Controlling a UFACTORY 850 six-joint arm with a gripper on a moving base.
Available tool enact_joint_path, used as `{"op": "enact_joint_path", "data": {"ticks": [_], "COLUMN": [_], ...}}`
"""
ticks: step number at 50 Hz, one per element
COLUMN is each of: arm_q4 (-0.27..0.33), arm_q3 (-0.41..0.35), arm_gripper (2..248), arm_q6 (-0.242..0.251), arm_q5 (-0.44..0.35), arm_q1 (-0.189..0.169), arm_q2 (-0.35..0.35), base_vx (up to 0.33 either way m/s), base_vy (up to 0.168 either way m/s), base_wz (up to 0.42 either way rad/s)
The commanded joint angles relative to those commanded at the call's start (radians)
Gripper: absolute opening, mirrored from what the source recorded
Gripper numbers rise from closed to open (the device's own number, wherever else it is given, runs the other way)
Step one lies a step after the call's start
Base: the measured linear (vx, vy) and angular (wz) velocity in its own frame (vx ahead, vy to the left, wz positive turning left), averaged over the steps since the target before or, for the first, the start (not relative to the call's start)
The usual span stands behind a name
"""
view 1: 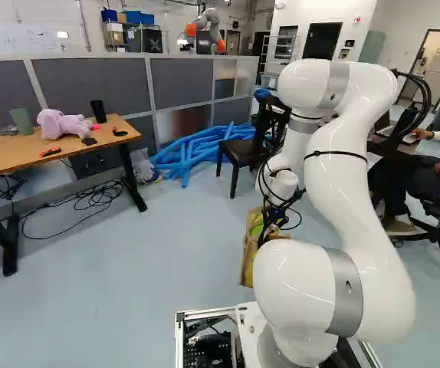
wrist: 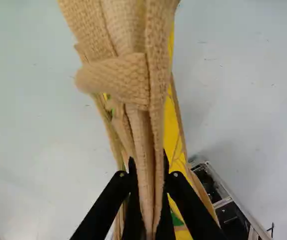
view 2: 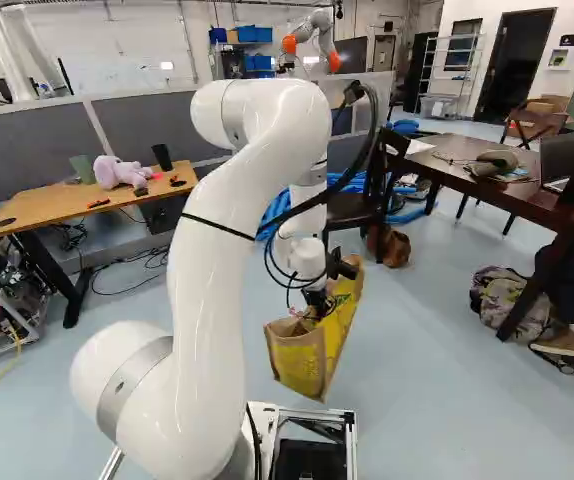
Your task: Pick up the bag on the ground and place it on the table
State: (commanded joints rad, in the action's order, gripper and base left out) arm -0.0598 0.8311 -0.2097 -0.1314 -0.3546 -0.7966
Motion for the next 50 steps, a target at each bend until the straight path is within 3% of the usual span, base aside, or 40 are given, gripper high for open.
{"op": "enact_joint_path", "data": {"ticks": [50], "arm_q4": [-0.008], "arm_q3": [-0.131], "arm_gripper": [21], "arm_q6": [0.0], "arm_q5": [0.047], "arm_q1": [0.007], "arm_q2": [0.22], "base_vx": [0.0], "base_vy": [0.0], "base_wz": [0.0]}}
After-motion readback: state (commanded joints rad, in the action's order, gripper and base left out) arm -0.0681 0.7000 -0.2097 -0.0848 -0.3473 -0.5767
